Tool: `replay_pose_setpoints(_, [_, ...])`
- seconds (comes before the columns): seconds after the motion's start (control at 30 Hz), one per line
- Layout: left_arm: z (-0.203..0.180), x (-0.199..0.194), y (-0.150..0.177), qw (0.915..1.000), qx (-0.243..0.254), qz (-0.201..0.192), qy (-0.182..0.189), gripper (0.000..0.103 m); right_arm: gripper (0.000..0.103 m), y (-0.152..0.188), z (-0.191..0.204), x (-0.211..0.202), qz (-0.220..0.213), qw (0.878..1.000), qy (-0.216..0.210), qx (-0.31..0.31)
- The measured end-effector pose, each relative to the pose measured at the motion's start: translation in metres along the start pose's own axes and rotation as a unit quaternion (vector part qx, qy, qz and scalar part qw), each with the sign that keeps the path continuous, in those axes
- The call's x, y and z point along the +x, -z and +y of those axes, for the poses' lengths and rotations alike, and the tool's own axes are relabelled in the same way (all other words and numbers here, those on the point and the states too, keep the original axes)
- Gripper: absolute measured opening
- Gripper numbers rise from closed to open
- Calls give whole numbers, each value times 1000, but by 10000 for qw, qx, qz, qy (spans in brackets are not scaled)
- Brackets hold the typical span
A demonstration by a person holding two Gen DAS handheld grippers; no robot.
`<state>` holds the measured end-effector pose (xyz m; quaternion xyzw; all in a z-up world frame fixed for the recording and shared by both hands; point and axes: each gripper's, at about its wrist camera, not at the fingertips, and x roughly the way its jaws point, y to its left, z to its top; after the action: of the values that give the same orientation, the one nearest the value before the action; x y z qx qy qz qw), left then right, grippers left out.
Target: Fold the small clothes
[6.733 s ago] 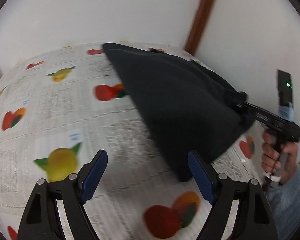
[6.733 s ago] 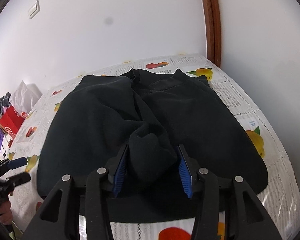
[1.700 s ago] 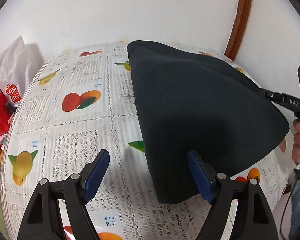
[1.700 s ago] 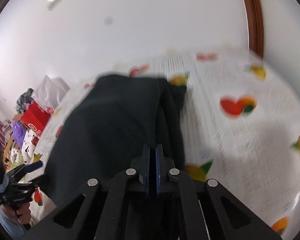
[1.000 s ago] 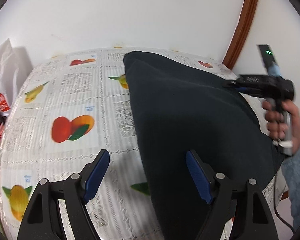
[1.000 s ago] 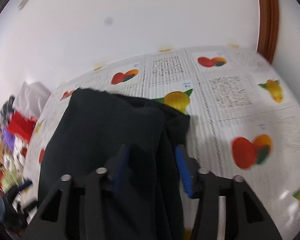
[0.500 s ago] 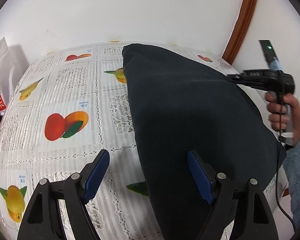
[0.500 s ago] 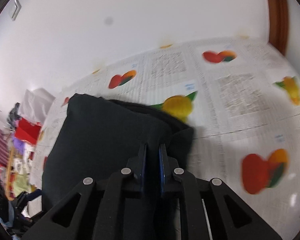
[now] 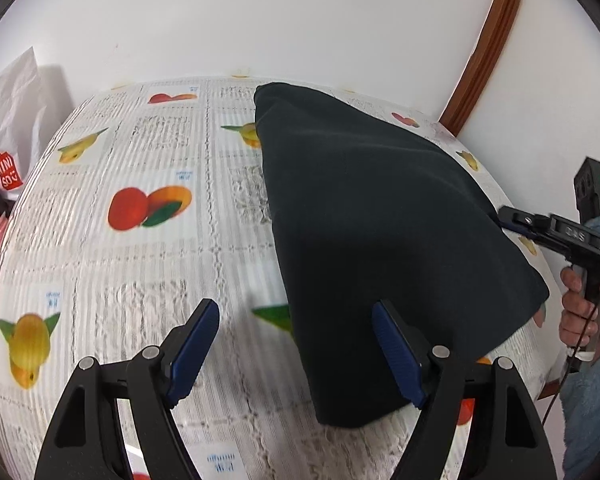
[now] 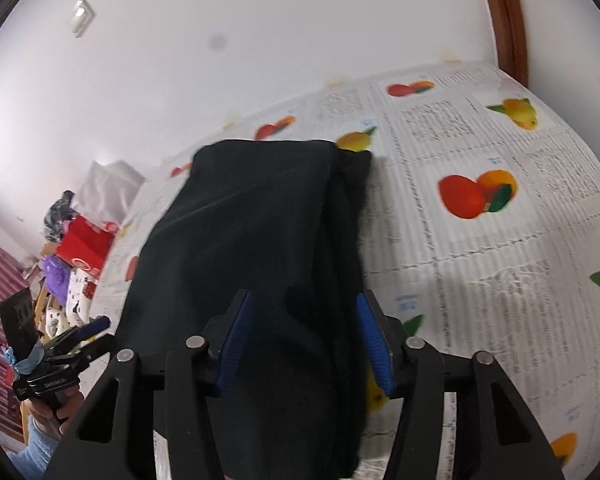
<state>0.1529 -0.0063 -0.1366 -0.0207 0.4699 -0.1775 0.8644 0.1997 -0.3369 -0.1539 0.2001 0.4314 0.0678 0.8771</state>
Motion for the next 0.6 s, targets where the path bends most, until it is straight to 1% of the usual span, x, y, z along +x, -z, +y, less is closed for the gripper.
replay_pose_setpoints(0.07, [-1,0,4,10000,39,19,-62,77,21,-2,5,9,56,9999,-21,-90])
replay_pose_setpoints(0.1, [-2,2,6,9999,48,33,-100,77,8,-4,6,19,208,9997,71,-128])
replay_pose_setpoints(0.13, [-1,3,7,9999,27,60,-130,77,3,-5,5,23,323,9993,130,-135])
replay_pose_setpoints(0.17, [-1,5,8,9999,-4,86,-137,78,3,-7,4,24,382,9991,55,-177])
replay_pose_setpoints(0.2, [0,5,9,9999,-43,98,-118,78,2,-9,4,18,272,9994,22,-221])
replay_pose_setpoints(0.23, [1,5,9,9999,-65,99,-102,79,2,-11,2,7,43,9996,43,-271])
replay_pose_setpoints(0.27, [2,4,9,9999,-74,97,-86,79,2,-13,-1,-4,-136,9996,-50,-251])
replay_pose_setpoints(0.3, [2,4,9,9999,-70,92,-78,79,2,-14,-6,-7,-142,9996,-193,-129])
replay_pose_setpoints(0.33, [2,4,9,9999,-57,83,-73,79,2,-13,-9,-5,-38,9997,-223,-8])
replay_pose_setpoints(0.37, [1,4,9,9999,-53,74,-66,79,3,-12,-8,-2,67,9999,-142,-25])
replay_pose_setpoints(0.4, [2,4,8,9999,-65,60,-56,79,3,-9,-5,2,179,9997,38,-131])
replay_pose_setpoints(0.5, [3,0,9,9999,-109,32,-28,77,5,1,-1,-8,98,9986,461,-254])
replay_pose_setpoints(0.57, [4,-4,10,9999,-105,5,-25,77,6,9,0,-19,71,9980,585,-216])
replay_pose_setpoints(0.6, [4,-7,12,10000,-81,-4,-33,77,10,14,2,-26,79,9978,603,-254])
